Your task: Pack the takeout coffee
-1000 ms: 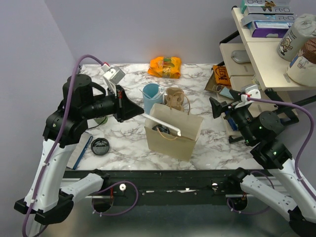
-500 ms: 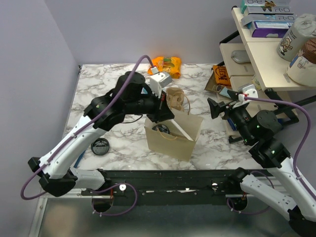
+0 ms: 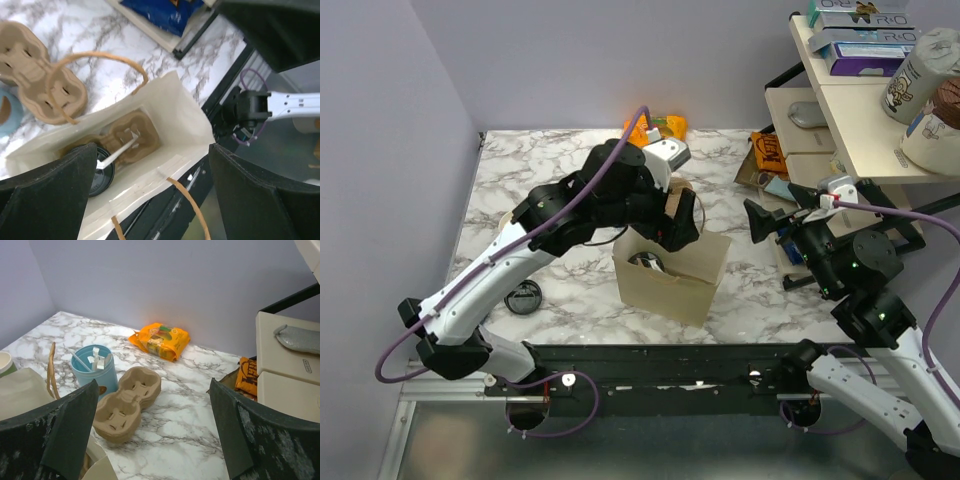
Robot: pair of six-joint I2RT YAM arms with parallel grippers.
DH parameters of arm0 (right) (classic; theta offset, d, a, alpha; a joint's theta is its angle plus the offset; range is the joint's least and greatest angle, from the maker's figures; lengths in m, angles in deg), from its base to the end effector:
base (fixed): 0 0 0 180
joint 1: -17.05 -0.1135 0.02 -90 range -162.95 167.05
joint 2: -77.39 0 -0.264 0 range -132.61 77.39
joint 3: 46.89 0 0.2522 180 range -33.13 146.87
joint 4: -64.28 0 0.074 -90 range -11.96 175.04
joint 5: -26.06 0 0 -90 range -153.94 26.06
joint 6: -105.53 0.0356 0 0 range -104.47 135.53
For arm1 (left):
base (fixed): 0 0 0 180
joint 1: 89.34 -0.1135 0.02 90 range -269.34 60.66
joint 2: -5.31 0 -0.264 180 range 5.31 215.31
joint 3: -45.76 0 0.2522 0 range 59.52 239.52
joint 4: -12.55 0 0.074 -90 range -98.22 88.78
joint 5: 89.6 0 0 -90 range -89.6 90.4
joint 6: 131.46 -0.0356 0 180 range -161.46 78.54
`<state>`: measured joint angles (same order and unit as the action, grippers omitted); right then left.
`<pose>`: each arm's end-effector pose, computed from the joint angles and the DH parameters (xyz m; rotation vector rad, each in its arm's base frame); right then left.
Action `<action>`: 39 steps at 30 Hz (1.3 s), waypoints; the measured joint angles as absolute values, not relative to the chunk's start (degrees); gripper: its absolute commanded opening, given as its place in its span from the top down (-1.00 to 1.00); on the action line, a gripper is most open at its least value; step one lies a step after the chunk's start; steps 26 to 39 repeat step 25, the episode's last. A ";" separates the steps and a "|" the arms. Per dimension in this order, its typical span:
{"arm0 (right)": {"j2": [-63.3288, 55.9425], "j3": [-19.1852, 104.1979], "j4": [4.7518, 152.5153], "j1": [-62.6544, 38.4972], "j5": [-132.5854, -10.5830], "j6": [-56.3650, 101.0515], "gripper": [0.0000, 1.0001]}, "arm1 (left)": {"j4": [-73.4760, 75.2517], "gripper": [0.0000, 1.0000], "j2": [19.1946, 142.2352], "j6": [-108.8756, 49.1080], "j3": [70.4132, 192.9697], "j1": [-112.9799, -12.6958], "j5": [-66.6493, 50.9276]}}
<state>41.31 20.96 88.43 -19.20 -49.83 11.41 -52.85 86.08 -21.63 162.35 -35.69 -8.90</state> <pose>0.1089 0.0691 0.4162 -0.3044 1.4156 0.2828 0.1596 -0.2266 0.4678 0.7465 2.0939 -0.9181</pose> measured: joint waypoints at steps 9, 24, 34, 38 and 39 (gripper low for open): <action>41.40 20.98 90.20 -19.20 -48.15 17.18 -1.00 | -54.78 -0.97 79.00 -17.41 166.20 -35.80 7.80; 41.68 21.85 102.22 -19.20 -31.37 27.85 -1.00 | -56.57 -0.97 71.59 -4.06 142.37 -81.44 8.48; 41.86 21.85 102.57 -19.20 -30.88 28.11 -1.00 | -56.48 -0.97 71.81 -3.86 141.23 -82.24 7.49; 41.86 21.85 102.57 -19.20 -30.88 28.11 -1.00 | -56.48 -0.97 71.81 -3.86 141.23 -82.24 7.49; 41.86 21.85 102.57 -19.20 -30.88 28.11 -1.00 | -56.48 -0.97 71.81 -3.86 141.23 -82.24 7.49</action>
